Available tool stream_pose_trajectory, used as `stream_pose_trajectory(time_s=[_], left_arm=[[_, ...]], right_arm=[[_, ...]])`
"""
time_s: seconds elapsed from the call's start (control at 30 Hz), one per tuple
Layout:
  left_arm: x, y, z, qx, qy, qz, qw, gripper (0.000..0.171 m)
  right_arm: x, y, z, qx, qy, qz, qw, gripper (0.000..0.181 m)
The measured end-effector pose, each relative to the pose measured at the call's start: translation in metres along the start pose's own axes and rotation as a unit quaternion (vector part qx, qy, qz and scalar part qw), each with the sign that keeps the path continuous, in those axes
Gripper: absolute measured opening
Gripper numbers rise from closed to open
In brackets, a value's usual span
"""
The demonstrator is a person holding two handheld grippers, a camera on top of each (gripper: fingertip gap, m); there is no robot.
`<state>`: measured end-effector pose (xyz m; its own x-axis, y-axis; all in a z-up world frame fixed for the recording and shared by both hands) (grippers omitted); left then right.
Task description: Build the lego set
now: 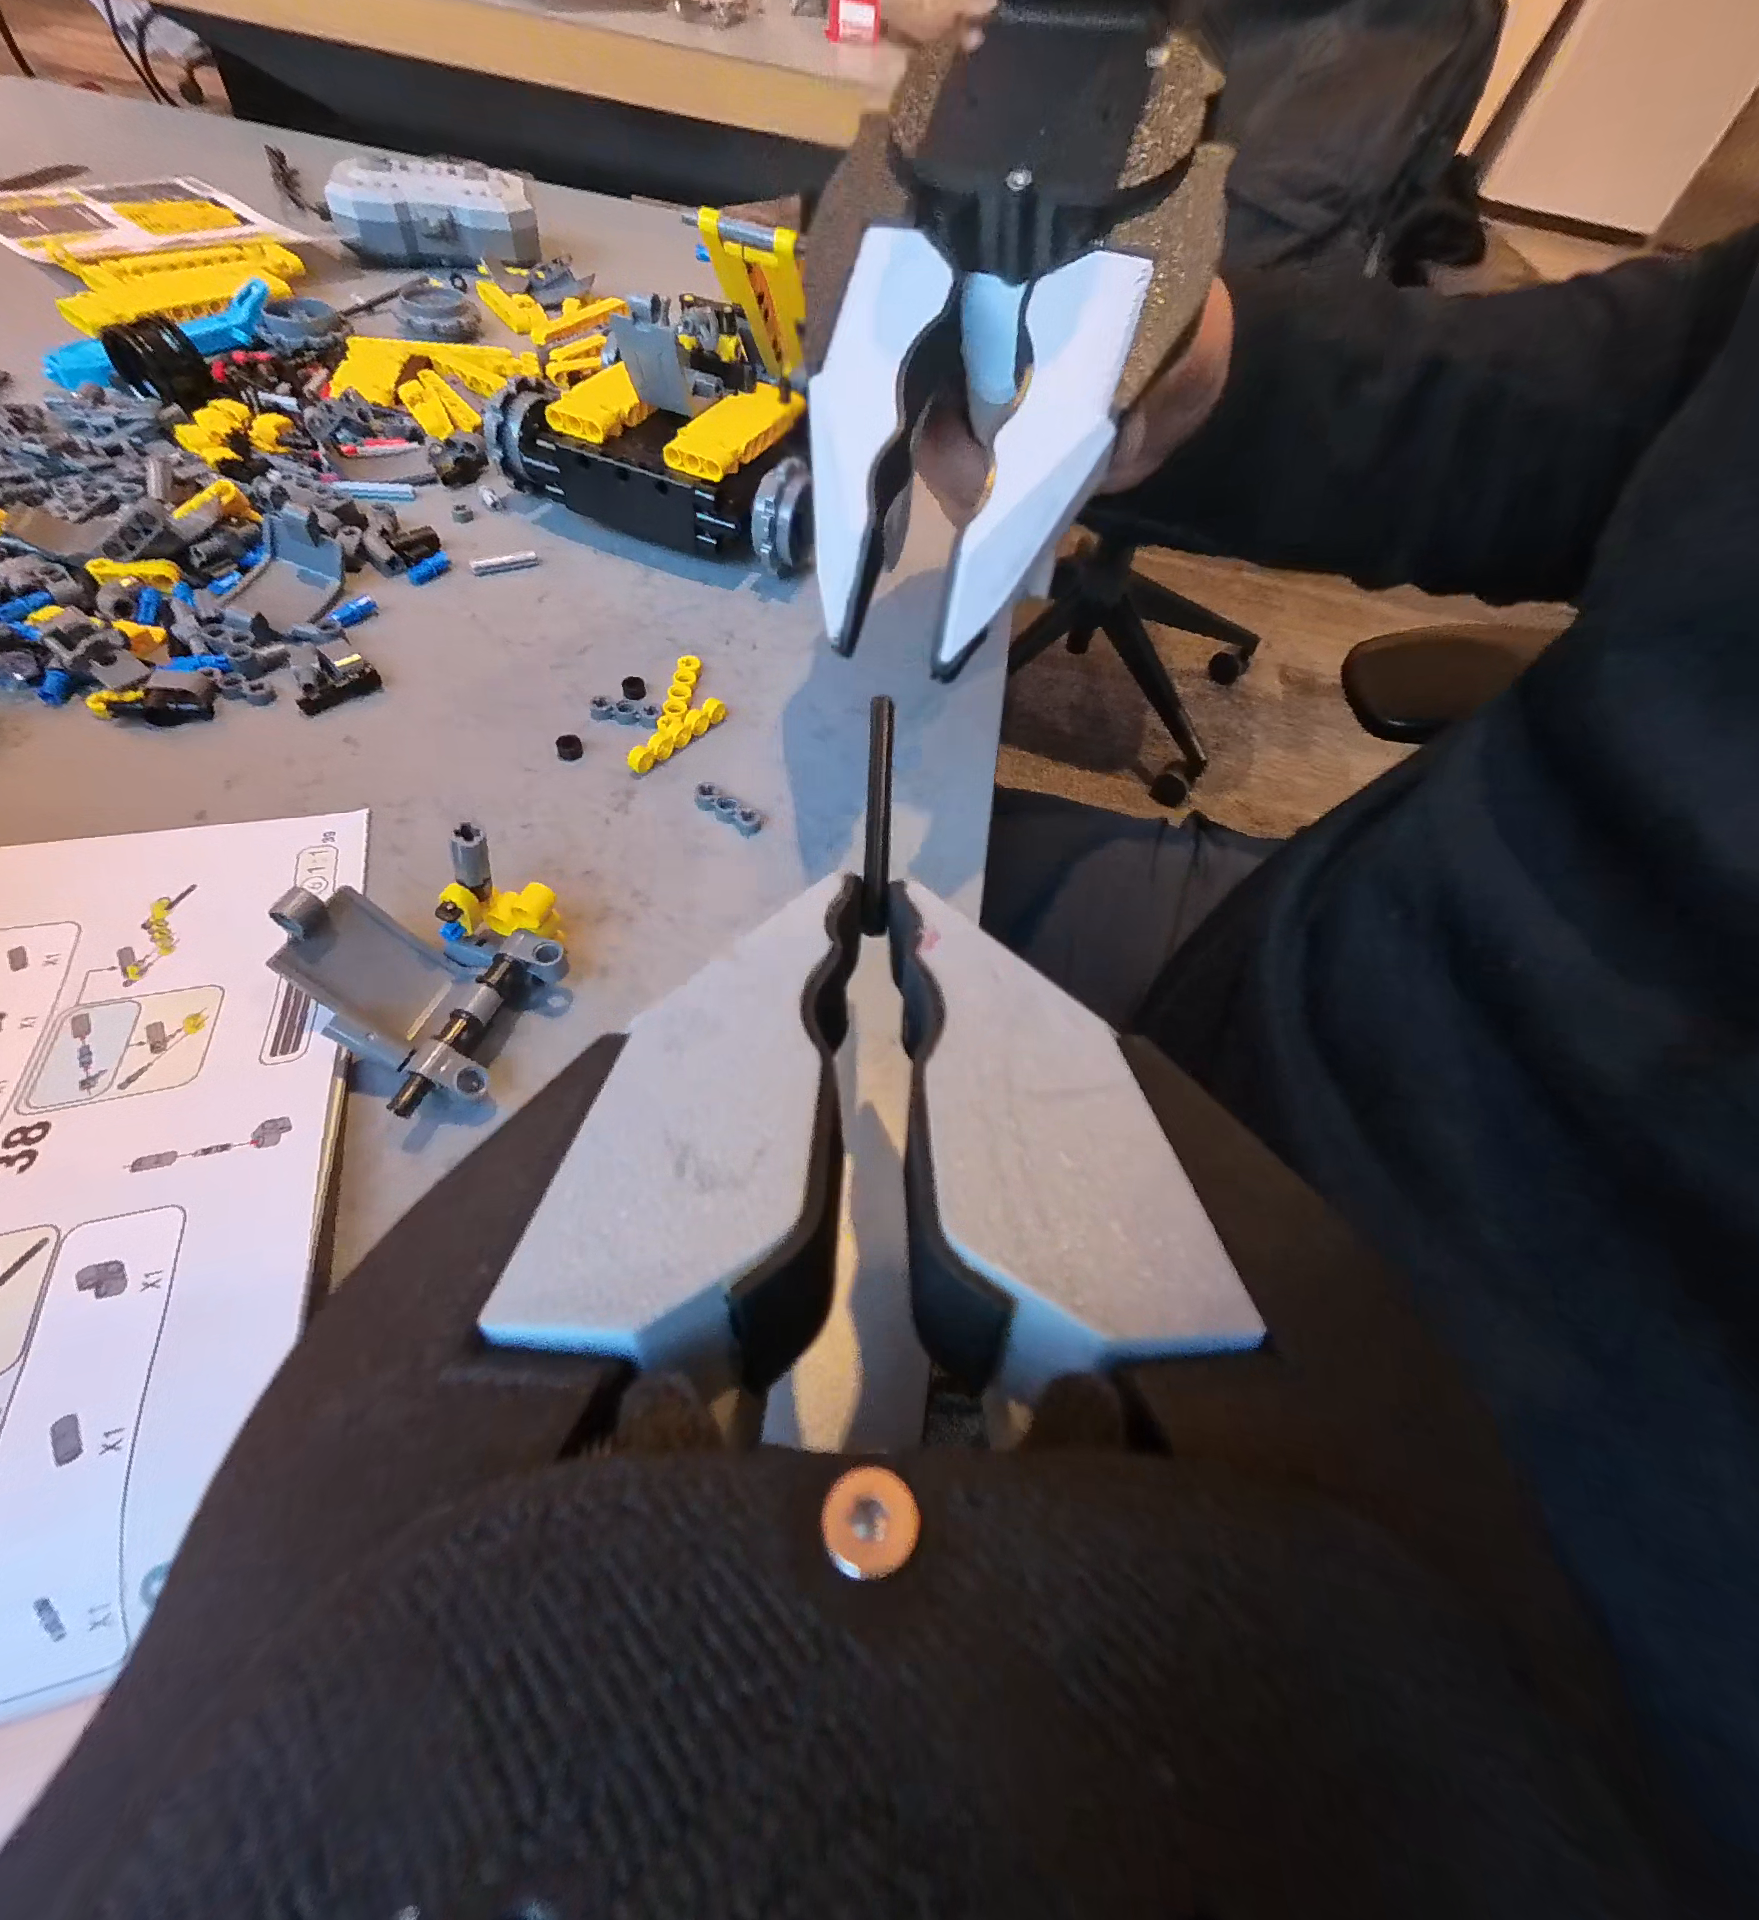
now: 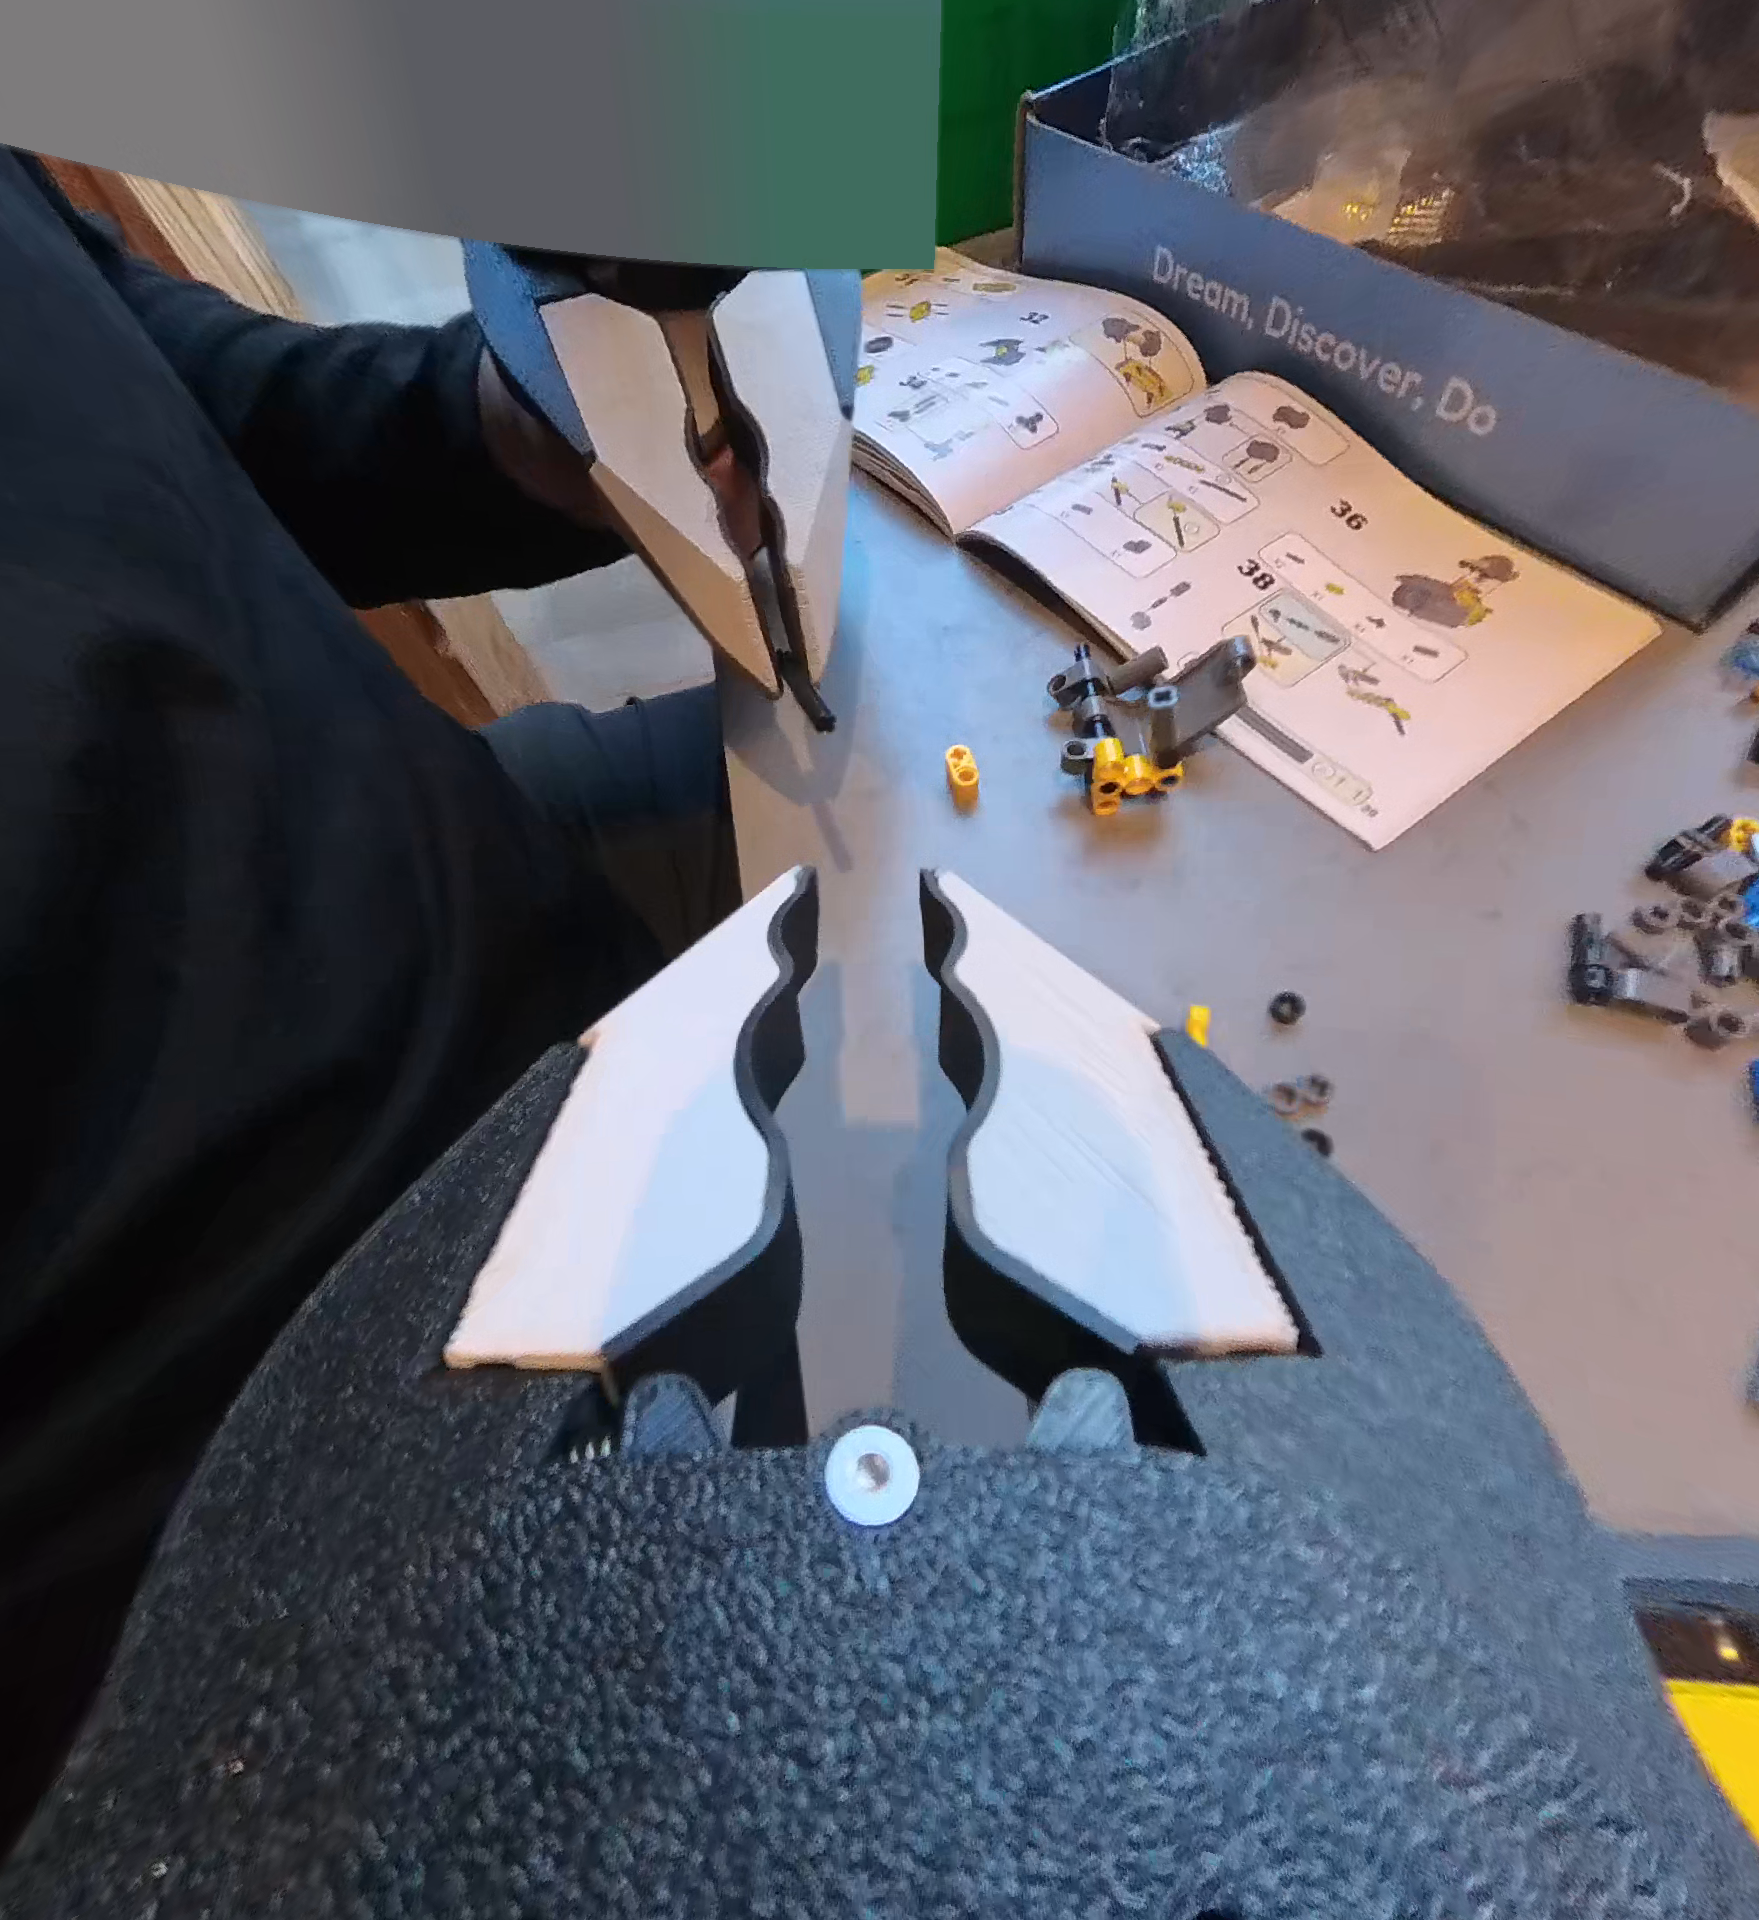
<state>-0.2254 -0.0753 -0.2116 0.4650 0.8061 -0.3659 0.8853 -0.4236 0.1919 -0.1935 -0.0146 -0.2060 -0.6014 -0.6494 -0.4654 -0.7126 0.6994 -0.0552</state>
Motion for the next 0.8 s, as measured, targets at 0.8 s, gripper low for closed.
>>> stream_pose_trajectory(time_s=[0.8], left_arm=[[0.013,0.014,-0.004,-0.024,-0.005,0.06,0.998,0.003]], right_arm=[[0.026,-0.02,-0.031,-0.061,0.071,-0.027,0.995,0.012]])
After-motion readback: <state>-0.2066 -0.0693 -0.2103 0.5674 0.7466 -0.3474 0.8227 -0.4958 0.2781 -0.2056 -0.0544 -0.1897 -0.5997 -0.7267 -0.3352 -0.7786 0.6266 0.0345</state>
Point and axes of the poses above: each gripper's, where its closed fingertips meet, x out along the fingers, z out of its underside, y = z × x across the jaws, the point moved 1 cm from there along -x, back along the fingers, and after that the axes turned 4 degrees about -x, right-handed, at the moved point
